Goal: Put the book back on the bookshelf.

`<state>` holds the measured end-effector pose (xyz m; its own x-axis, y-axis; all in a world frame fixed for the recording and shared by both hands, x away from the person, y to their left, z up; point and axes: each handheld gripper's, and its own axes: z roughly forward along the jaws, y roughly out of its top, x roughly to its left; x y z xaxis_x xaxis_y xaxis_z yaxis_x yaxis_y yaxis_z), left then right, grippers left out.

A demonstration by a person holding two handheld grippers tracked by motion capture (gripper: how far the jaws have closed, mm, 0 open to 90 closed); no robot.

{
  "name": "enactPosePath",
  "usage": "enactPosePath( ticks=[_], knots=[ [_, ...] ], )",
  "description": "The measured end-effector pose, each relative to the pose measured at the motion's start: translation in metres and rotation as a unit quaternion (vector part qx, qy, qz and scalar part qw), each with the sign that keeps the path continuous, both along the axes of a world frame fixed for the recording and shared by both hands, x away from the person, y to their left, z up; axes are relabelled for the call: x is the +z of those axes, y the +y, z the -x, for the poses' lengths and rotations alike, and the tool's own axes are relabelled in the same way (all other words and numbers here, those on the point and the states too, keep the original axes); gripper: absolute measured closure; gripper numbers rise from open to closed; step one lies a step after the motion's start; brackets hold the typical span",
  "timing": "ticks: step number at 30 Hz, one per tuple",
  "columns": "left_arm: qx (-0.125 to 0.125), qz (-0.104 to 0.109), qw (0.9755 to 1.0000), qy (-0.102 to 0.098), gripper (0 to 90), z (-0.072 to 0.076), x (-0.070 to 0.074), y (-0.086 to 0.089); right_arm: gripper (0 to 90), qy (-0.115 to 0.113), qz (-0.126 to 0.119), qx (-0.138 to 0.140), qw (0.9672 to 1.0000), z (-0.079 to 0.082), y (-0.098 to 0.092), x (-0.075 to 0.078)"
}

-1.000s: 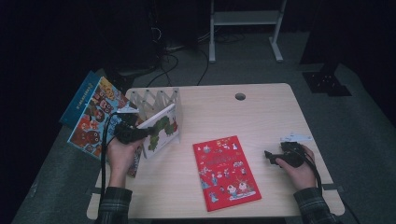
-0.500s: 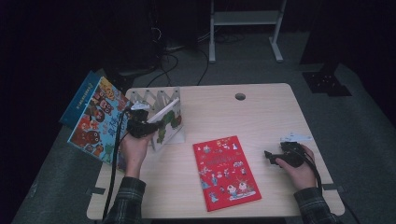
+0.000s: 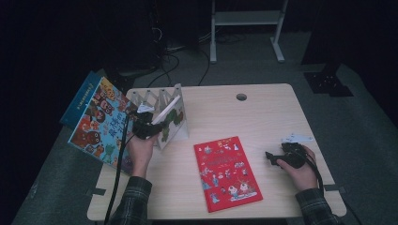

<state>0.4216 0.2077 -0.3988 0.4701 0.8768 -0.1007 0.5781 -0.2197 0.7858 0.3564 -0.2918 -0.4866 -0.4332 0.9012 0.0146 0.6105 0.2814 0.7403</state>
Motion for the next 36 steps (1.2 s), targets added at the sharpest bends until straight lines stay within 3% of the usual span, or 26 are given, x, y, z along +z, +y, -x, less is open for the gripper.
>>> enactPosePath(
  ticks=[4, 8, 19, 23, 26, 30, 36],
  knots=[
    [0.003, -0.01, 0.9999, 0.004, 74.7, 0.0, -0.005, -0.001, 17.6, 0.0, 0.0, 0.0, 1.0, 0.0, 0.0, 0.0],
    [-0.006, -0.002, 0.9999, 0.009, 72.3, 0.001, -0.011, -0.001, 17.6, -0.001, 0.0, 0.002, 1.0, 0.0, 0.001, 0.0],
    [-0.03, -0.021, 0.9991, 0.021, 38.1, 0.014, -0.009, 0.0, 17.6, -0.001, 0.0, 0.003, 1.0, 0.0, 0.001, 0.0],
    [-0.034, -0.037, 0.9986, 0.019, 33.8, 0.025, -0.009, 0.002, 17.6, -0.001, 0.0, 0.003, 1.0, 0.0, 0.001, 0.0],
    [-0.037, -0.049, 0.9978, 0.024, 33.8, 0.034, -0.009, 0.006, 17.6, -0.001, 0.0, 0.004, 1.0, 0.0, 0.001, 0.0],
    [-0.041, -0.049, 0.9975, 0.03, 35.9, 0.044, -0.01, 0.014, 17.6, -0.001, 0.0, 0.004, 1.0, 0.001, 0.001, 0.0],
    [-0.037, -0.052, 0.997, 0.045, 48.3, 0.047, -0.021, 0.02, 17.6, -0.001, 0.0, 0.004, 1.0, 0.001, 0.002, 0.0]
  ],
)
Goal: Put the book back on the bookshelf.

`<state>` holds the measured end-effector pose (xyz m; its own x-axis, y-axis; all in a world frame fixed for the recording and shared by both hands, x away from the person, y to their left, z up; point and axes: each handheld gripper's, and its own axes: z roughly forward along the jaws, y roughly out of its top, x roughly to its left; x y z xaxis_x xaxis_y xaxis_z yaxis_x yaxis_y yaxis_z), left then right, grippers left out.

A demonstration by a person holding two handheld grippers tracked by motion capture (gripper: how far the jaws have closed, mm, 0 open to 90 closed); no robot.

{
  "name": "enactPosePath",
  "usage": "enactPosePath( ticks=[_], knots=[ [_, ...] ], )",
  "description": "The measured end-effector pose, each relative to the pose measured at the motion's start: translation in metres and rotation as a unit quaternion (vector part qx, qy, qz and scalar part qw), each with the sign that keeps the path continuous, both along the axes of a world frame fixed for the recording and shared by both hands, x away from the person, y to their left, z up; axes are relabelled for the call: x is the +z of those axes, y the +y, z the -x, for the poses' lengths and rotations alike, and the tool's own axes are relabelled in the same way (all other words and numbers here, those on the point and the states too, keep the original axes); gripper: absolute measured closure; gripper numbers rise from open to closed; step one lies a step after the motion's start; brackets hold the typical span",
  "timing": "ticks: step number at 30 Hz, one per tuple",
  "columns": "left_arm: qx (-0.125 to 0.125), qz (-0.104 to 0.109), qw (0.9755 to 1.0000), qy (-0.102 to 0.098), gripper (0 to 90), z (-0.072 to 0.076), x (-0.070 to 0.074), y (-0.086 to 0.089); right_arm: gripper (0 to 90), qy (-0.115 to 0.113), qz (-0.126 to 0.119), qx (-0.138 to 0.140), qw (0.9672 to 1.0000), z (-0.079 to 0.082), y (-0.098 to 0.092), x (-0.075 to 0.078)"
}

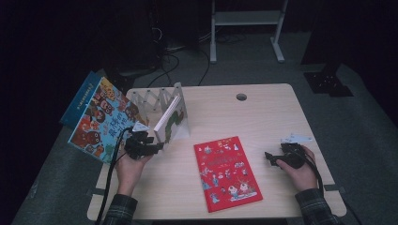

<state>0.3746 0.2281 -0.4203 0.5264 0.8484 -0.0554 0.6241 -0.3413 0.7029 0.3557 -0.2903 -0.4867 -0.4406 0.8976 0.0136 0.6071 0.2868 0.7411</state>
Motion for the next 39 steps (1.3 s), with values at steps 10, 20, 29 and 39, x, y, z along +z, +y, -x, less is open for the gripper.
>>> enactPosePath(
  ticks=[10, 20, 29, 39],
  knots=[
    [-0.009, -0.016, 0.9996, 0.022, 65.5, -0.011, -0.015, -0.007, 17.6, 0.0, 0.001, 0.002, 1.0, 0.0, 0.0, 0.0],
    [-0.018, -0.003, 0.999, 0.039, 72.0, -0.013, -0.015, -0.02, 17.6, 0.0, 0.001, 0.003, 1.0, 0.001, 0.0, 0.0],
    [-0.045, -0.019, 0.9984, 0.028, 69.8, -0.018, -0.015, -0.051, 17.6, 0.0, 0.001, 0.003, 1.0, 0.001, 0.0, 0.0],
    [-0.053, -0.019, 0.9982, 0.018, 65.9, -0.031, -0.017, -0.075, 17.7, 0.0, 0.0, 0.005, 1.0, 0.001, 0.0, 0.0]
  ],
)
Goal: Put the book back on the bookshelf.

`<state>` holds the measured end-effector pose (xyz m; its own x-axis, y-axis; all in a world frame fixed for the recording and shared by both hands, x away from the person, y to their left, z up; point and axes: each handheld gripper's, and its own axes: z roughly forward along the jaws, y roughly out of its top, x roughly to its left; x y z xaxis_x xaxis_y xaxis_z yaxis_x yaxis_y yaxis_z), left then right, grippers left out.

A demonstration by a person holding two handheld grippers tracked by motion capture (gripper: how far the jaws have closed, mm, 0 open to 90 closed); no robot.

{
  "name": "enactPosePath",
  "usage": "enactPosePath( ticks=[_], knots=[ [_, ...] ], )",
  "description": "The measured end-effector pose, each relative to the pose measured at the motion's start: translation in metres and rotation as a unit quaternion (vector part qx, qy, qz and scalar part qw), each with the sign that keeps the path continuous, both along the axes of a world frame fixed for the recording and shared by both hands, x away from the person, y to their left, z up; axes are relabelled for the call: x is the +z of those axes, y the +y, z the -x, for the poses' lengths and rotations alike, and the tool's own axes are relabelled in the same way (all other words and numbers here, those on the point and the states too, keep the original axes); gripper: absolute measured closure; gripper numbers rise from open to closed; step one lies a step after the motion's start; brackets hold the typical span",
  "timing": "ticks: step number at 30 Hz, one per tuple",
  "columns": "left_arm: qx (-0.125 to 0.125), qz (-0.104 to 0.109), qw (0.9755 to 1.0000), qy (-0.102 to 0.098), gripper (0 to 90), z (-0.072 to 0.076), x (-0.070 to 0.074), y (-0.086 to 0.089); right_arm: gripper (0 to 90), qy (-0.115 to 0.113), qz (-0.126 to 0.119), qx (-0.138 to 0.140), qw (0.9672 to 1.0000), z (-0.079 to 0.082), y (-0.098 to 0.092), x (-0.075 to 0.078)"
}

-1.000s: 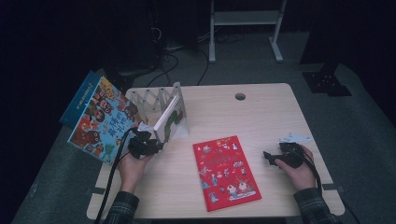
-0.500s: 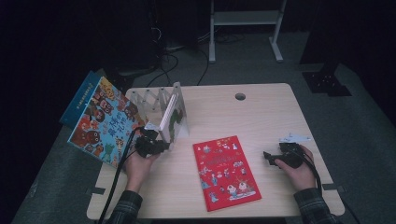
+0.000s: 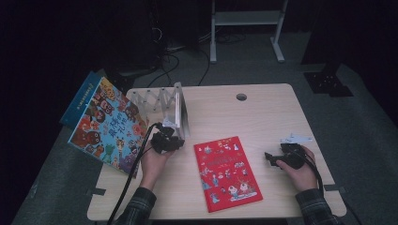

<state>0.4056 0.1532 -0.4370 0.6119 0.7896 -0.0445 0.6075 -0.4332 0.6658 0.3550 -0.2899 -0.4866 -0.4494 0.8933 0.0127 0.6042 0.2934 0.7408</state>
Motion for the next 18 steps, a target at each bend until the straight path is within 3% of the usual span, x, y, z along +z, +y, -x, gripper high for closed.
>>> enactPosePath(
  ticks=[5, 14, 18],
  knots=[
    [-0.002, 0.003, 1.0, -0.004, 63.8, -0.0032, -0.0017, -0.0037, 17.6, 0.0, 0.0, 0.0, 1.0, 0.0, 0.0, 0.0],
    [-0.007, -0.004, 1.0, 0.0, 47.5, -0.0005, -0.0033, -0.0017, 17.7, 0.0, 0.0, 0.001, 1.0, 0.0001, 0.0001, 0.0],
    [-0.011, 0.006, 0.9999, -0.004, 40.8, 0.0033, -0.0014, 0.003, 17.7, 0.0, 0.0, 0.001, 1.0, 0.0001, 0.0001, 0.0]
  ],
)
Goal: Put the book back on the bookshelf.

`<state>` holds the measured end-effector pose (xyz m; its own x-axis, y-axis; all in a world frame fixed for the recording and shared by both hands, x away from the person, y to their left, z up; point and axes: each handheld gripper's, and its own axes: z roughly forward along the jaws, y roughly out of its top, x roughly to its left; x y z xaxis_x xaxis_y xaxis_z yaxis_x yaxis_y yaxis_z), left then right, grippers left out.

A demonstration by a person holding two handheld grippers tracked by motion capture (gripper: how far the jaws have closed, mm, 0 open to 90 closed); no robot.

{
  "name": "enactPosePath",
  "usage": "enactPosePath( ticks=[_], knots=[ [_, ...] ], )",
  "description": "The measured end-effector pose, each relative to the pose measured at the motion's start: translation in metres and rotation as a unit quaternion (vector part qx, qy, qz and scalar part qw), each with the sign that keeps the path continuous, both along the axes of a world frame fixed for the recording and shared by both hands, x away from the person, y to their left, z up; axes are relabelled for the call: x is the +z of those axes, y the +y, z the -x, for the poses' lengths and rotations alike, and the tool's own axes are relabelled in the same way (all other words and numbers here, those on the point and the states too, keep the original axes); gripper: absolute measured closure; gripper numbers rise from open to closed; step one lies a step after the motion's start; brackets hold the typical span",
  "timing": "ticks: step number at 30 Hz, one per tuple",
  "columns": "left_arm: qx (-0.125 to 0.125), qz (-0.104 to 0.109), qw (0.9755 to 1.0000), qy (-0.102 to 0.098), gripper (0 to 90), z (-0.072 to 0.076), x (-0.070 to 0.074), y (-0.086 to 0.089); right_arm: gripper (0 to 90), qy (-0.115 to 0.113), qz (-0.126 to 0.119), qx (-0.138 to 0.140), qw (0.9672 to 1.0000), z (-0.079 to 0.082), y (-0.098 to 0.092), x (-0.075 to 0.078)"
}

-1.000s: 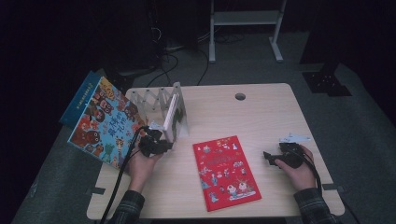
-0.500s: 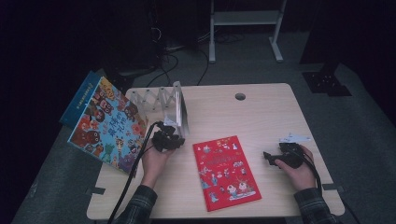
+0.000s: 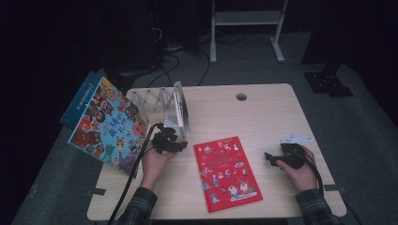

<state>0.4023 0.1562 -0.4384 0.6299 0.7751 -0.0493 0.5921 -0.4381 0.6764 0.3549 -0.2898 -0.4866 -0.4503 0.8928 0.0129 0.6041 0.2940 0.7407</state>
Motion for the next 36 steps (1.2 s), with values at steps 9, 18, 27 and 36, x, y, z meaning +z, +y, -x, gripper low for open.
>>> enactPosePath(
  ticks=[9, 18, 27, 36],
  knots=[
    [-0.044, 0.011, 0.9988, -0.017, 26.8, 0.021, 0.005, 0.012, 16.0, 0.002, -0.001, 0.003, 1.0, 0.0, 0.0, 0.0],
    [-0.101, 0.034, 0.9939, 0.028, 24.6, 0.034, 0.01, 0.017, 15.9, 0.002, 0.0, 0.004, 1.0, 0.0, 0.0, 0.0],
    [-0.111, 0.038, 0.9888, 0.091, 23.7, 0.045, -0.004, 0.018, 15.9, 0.001, 0.001, 0.004, 1.0, 0.0, 0.0, 0.0],
    [-0.093, -0.025, 0.9947, 0.035, 18.6, 0.07, -0.016, 0.009, 15.9, 0.001, 0.001, 0.004, 1.0, 0.0, 0.0, 0.0]
  ],
)
